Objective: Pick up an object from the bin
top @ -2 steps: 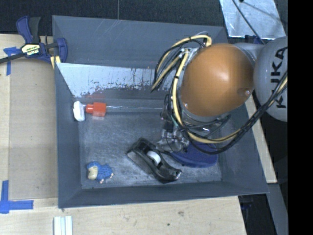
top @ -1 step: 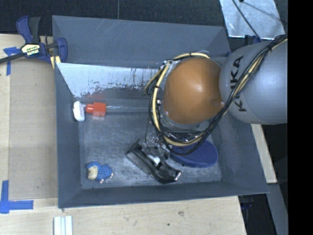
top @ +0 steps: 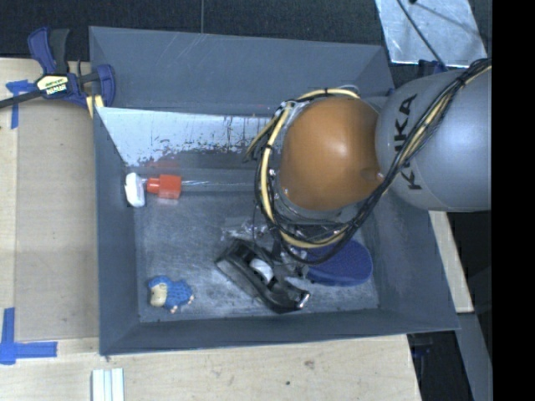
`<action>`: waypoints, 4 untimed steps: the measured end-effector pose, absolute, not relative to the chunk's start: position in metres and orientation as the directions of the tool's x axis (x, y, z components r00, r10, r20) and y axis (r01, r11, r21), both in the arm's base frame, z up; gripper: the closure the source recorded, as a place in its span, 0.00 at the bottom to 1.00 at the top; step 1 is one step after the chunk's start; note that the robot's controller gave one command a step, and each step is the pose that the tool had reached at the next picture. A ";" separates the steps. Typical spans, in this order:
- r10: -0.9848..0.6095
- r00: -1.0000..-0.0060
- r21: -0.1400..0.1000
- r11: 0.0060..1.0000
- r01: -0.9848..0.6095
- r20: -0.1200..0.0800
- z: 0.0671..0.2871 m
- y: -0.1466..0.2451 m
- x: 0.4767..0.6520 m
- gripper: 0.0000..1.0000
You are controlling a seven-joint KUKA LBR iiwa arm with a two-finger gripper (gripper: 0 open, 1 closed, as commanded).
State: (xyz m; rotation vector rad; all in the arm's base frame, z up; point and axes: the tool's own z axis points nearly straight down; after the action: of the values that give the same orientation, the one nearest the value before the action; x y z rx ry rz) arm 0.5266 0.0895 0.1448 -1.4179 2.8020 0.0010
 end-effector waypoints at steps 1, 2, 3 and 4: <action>-0.908 -0.419 0.000 0.419 -0.908 0.007 0.087 0.091 0.537 0.00; -0.766 -0.643 0.004 0.643 -0.766 0.018 0.079 0.079 0.543 0.00; -0.766 -0.643 0.004 0.643 -0.766 0.019 0.078 0.079 0.542 1.00; -0.988 -0.151 -0.015 0.151 -0.988 -0.016 0.122 0.077 0.512 1.00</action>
Offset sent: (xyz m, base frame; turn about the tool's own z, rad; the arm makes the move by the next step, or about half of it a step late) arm 0.0095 0.0044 -0.0606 -0.2052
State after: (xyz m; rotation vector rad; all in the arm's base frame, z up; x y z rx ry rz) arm 0.5119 0.0769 0.1220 -2.0332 2.3666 -0.0014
